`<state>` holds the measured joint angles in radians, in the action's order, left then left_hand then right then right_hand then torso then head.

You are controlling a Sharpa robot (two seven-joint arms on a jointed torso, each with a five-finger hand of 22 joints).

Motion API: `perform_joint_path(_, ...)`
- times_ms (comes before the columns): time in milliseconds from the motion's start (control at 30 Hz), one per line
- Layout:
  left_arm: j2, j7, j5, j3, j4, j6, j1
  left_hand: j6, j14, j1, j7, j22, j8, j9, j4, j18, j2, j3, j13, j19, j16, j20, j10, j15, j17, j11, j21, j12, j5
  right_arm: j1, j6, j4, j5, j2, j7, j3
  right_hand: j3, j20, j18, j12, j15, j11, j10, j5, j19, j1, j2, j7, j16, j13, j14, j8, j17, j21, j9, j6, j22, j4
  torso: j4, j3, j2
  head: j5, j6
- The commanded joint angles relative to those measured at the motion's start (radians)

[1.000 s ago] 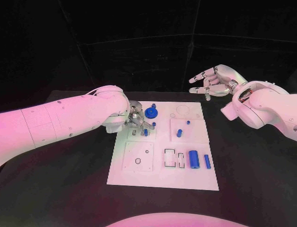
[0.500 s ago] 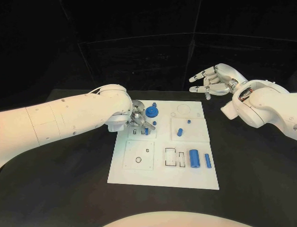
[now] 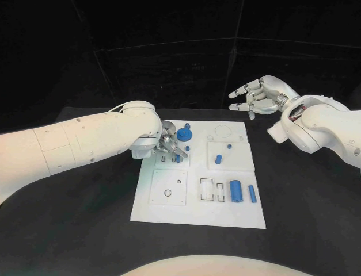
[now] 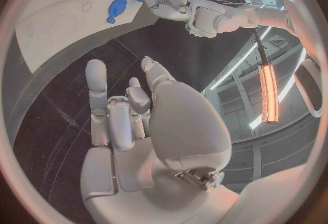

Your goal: Assemble the parts on the task board

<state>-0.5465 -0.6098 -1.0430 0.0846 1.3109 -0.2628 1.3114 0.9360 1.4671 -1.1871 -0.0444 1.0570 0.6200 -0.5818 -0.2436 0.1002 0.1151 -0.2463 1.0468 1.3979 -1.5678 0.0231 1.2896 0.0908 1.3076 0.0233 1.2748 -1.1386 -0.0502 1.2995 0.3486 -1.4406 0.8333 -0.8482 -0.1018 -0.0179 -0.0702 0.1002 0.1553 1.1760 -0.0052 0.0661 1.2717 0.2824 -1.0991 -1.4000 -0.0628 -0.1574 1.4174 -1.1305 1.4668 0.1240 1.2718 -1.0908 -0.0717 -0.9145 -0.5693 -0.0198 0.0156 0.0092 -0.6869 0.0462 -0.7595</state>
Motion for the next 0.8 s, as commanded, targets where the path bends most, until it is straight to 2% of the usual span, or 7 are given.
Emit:
perform_joint_path(33,0.002,-0.004,-0.006,0.000,-0.001,-0.017,0.002,-0.008,0.104,-0.028,-0.001,0.001,-0.003,-0.003,0.018,-0.005,0.002,0.009,-0.002,-0.007,-0.003,0.001,-0.006,-0.006,0.263,0.001,0.004,0.003,0.001,0.002,-0.010,0.001,0.002,0.002,-0.008,0.001,0.001,-0.004,0.018,-0.002,-0.006,0.000,-0.004,0.007,-0.001,-0.003,0.005,0.001,-0.004,0.001,0.037,0.005,-0.001,0.006,0.002,0.001,0.000,0.007,-0.0001,0.0000,0.000,-0.001,-0.003)
perform_joint_path(133,0.003,0.001,-0.004,0.000,-0.001,-0.015,0.002,-0.011,0.104,-0.069,-0.001,-0.007,-0.004,-0.006,0.049,-0.003,0.012,0.034,-0.011,-0.012,-0.003,0.002,-0.013,-0.006,0.263,0.001,-0.001,0.012,0.000,0.002,-0.014,0.004,0.007,0.004,-0.005,0.001,0.001,-0.004,0.018,-0.001,-0.006,0.000,-0.004,0.010,-0.001,-0.002,0.006,0.001,-0.005,0.001,0.037,0.006,-0.002,0.007,0.002,0.001,0.001,0.007,0.0006,-0.0002,0.000,-0.002,-0.005)
perform_joint_path(233,0.003,0.006,0.005,0.000,-0.001,-0.010,0.002,-0.019,0.104,-0.127,0.003,-0.017,-0.008,-0.006,0.089,-0.001,0.031,0.072,-0.020,-0.019,-0.003,0.001,-0.021,-0.004,0.263,0.005,-0.007,0.021,0.000,0.002,-0.019,0.009,0.021,0.006,-0.001,0.001,-0.001,-0.005,0.018,-0.003,-0.006,0.000,-0.004,0.053,-0.002,0.000,0.005,0.001,-0.007,0.005,0.038,0.007,-0.003,0.010,0.002,0.001,0.004,0.010,0.0006,-0.0004,0.001,-0.003,-0.006)
perform_joint_path(333,0.003,0.009,0.015,0.000,0.001,-0.009,0.002,-0.027,0.104,-0.178,0.007,-0.018,-0.016,-0.003,0.125,0.000,0.044,0.112,-0.026,-0.021,-0.003,-0.002,-0.027,-0.001,0.263,0.008,-0.009,0.029,0.000,0.002,-0.022,0.013,0.028,0.009,0.002,0.001,-0.004,-0.005,0.018,-0.003,-0.006,0.000,-0.005,0.069,-0.003,0.000,0.005,0.001,-0.009,0.007,0.038,0.008,-0.003,0.012,0.002,0.002,0.006,0.013,0.0000,-0.0004,0.000,-0.003,-0.008)
perform_joint_path(633,0.002,0.013,0.024,0.000,0.003,-0.015,0.002,-0.031,0.104,-0.213,0.006,-0.015,-0.039,0.008,0.167,0.000,0.040,0.175,-0.045,-0.024,-0.003,-0.003,-0.038,0.000,0.263,0.008,-0.009,0.051,0.000,0.002,-0.027,0.022,0.034,0.015,0.001,0.001,-0.007,-0.006,0.018,-0.003,-0.007,0.000,-0.005,0.081,-0.004,0.001,0.005,0.001,-0.010,0.009,0.038,0.009,-0.003,0.014,0.003,0.002,0.007,0.015,0.0004,0.0000,0.000,-0.004,-0.011)
perform_joint_path(800,-0.003,0.018,0.025,0.000,0.005,-0.008,0.002,-0.034,0.104,-0.227,0.001,-0.011,-0.065,0.023,0.202,0.000,0.031,0.276,-0.060,-0.026,-0.003,-0.004,-0.044,-0.002,0.263,0.007,-0.008,0.070,-0.006,0.002,-0.028,0.024,0.034,0.018,0.000,0.001,-0.008,-0.006,0.018,-0.003,-0.007,-0.001,-0.005,0.084,-0.004,0.001,0.005,0.001,-0.009,0.009,0.039,0.009,-0.002,0.014,0.003,0.002,0.008,0.015,0.0006,-0.0003,0.000,-0.003,-0.012)
